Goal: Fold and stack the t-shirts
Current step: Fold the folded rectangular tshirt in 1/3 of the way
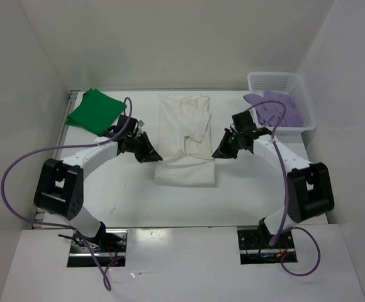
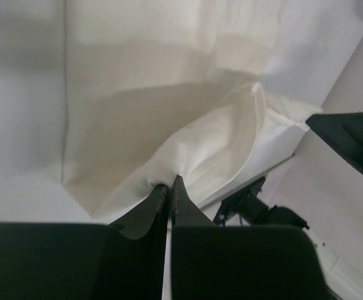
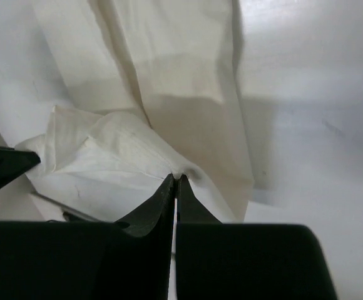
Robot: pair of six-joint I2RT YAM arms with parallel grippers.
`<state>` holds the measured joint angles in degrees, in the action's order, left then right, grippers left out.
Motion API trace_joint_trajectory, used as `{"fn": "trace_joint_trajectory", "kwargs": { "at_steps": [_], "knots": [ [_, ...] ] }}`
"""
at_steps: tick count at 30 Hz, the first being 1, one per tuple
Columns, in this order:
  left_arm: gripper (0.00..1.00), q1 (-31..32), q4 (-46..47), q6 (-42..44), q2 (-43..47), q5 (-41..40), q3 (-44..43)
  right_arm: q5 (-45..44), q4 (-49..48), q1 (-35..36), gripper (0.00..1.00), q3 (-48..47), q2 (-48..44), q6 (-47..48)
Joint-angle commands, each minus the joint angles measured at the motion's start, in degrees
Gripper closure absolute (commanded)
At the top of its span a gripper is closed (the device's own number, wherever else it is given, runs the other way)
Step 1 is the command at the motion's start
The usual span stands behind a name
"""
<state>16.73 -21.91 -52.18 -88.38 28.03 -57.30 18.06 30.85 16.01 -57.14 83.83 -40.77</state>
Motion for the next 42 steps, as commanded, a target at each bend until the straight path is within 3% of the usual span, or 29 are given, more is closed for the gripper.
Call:
{"fn": "trace_joint_trajectory", "kwargs": {
  "at_steps": [1, 12, 16, 25, 27, 28, 32, 34, 38, 41, 42],
  "knots": [
    [1.00, -2.05, 5.64, 1.82, -6.18, -3.07, -4.48, -3.04, -4.92, -0.81, 1.00, -6.91, 5.53, 6.50],
    [0.98, -3.81, 7.59, 4.81, -22.34, -4.30, -20.83, -1.80, -8.53, -5.73, 1.00, -19.49, 22.77, 9.83],
    [0.91, -4.33, 8.11, 5.43, -27.37, -4.82, -23.29, -1.28, -9.05, -6.25, 1.00, -23.18, 28.48, 9.84],
    [0.90, -4.87, 11.71, 2.09, -22.72, -12.12, -18.29, -0.05, -7.91, -6.25, 1.00, -29.42, 32.18, 10.36],
    [0.83, -5.39, 11.72, 2.09, -23.24, -12.12, -18.29, -0.05, -7.91, -6.25, 0.98, -30.04, 33.23, 10.36],
    [0.73, -5.39, 11.72, 2.09, -23.85, -11.25, -18.90, 0.47, -7.30, -6.25, 0.92, -30.65, 34.02, 10.36],
    [0.52, -5.92, 12.86, 1.56, -21.06, -10.62, -17.07, -0.05, -3.28, -6.25, 0.76, -33.99, 34.56, 12.82],
    [0.48, -5.92, 12.86, 2.09, -16.67, -11.85, -16.19, -0.83, -2.46, -6.25, 0.70, -35.40, 32.98, 13.35],
    [0.56, -5.05, 15.75, 0.68, -7.88, -10.72, -11.00, -3.03, -1.15, -6.25, 0.59, -34.18, 27.62, 13.87],
    [0.66, 0.57, 15.76, 0.16, -7.16, -8.97, -9.24, -5.14, 0.00, -4.16, 0.59, -32.34, 24.98, 13.88],
    [0.68, 3.80, 16.46, 0.15, -7.68, -8.96, -8.63, -5.14, 0.00, -3.54, 0.65, -31.28, 23.41, 13.88]
  ]
}}
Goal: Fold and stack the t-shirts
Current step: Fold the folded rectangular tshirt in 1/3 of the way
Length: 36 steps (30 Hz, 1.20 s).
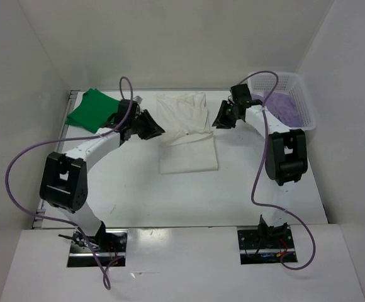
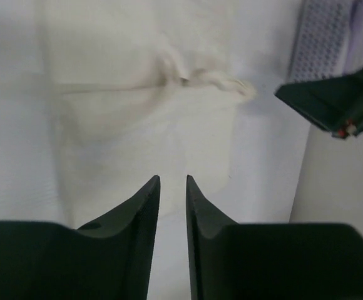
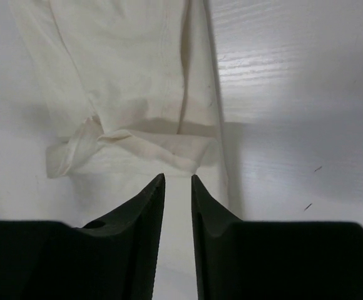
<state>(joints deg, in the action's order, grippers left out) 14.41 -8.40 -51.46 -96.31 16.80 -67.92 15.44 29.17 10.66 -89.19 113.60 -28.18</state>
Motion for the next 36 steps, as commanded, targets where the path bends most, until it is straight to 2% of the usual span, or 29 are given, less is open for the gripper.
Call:
{"fn": "trace_joint_trajectory", "kwargs": {
  "at_steps": [1, 2, 3, 4, 9, 17, 24, 27, 29, 33, 36],
  "knots": [
    [0.71, 7.54, 4.61, -2.22, 0.25, 2.97, 3.66, -2.52, 1.16, 2.43, 0.74, 2.86, -7.07, 1.29],
    [0.73, 8.86, 5.49, -2.85, -1.32, 2.98, 4.54, -2.52, 1.15, 4.01, 0.81, 4.18, -7.77, 1.29],
    [0.75, 10.62, 6.37, -2.85, -2.03, 2.98, 5.33, -2.52, -0.33, 4.89, 0.95, 5.59, -7.78, 0.59],
    [0.76, 11.16, 7.08, -3.64, -2.99, 2.98, 5.86, -0.52, -0.86, 5.77, 1.00, 6.91, -8.48, 0.59],
    [0.77, 11.16, 7.96, -3.65, -7.75, 1.23, 7.18, -1.12, -4.72, 11.05, 1.00, 14.03, -5.85, -2.84],
    [0.77, 11.16, 7.97, -4.53, -7.13, 1.22, 16.84, -3.05, -7.37, 11.05, 1.00, 25.89, -8.74, -7.23],
    [0.77, 11.16, 6.38, -5.05, -1.08, 1.22, 28.45, -3.58, -8.60, 12.89, 1.00, 39.77, -16.47, -11.36],
    [0.77, 11.16, 4.37, -5.05, 5.58, 0.69, 31.79, -2.44, -8.60, 14.30, 1.00, 43.21, -20.16, -12.42],
    [0.76, 11.16, 1.65, -5.05, 8.23, -0.36, 31.80, -2.43, -6.68, 14.31, 0.96, 43.22, -21.66, -12.42],
    [0.75, 11.16, -2.75, -3.74, 15.35, -1.41, 27.60, -2.96, -1.85, 14.31, 0.90, 35.17, -23.51, -9.53],
    [0.75, 11.16, -2.76, -4.26, 15.98, -0.55, 24.42, -1.65, -1.74, 14.83, 0.90, 29.70, -21.59, -8.91]
  ]
}}
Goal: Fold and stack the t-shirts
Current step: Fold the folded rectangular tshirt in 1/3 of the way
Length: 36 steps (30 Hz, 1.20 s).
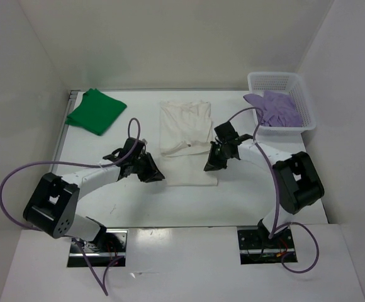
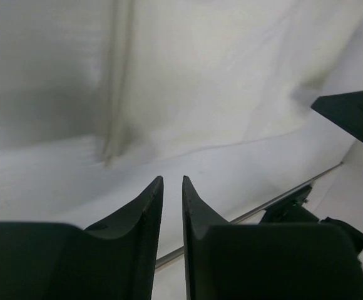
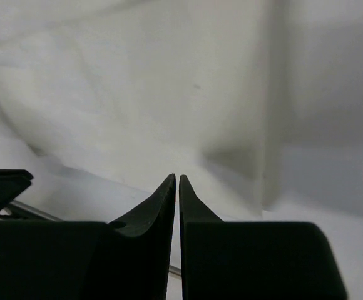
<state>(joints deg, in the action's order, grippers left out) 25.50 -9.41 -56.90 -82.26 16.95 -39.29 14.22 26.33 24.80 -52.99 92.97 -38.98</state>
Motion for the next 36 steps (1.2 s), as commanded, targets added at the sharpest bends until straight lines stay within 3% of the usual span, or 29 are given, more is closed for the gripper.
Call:
{"fn": "trace_joint_trajectory", "kwargs": {
  "at_steps": [1, 10, 17, 26, 36],
  "knots": [
    [0.75, 0.08, -0.19, 0.40, 1.40, -0.17, -5.44, 0.28, 0.49, 0.69, 0.90, -7.55, 0.10, 1.89],
    [0.75, 2.19, 7.73, -1.63, -10.01, 3.44, -9.49, 0.81, -4.79, 5.35, 1.00, -19.67, 15.02, 2.42],
    [0.75, 6.67, 8.46, -2.33, -14.77, 2.48, -10.02, -0.41, -7.86, 7.72, 1.00, -23.91, 22.34, 0.75],
    [0.75, 6.67, 5.45, 0.57, -13.54, -2.10, -2.29, -15.35, -14.19, 7.72, 1.00, -27.42, 24.80, 0.75],
    [0.75, 6.67, 4.22, -0.66, -8.36, -1.75, -3.24, -22.04, -10.61, 6.06, 1.00, -46.22, 30.33, 2.68]
  ]
}}
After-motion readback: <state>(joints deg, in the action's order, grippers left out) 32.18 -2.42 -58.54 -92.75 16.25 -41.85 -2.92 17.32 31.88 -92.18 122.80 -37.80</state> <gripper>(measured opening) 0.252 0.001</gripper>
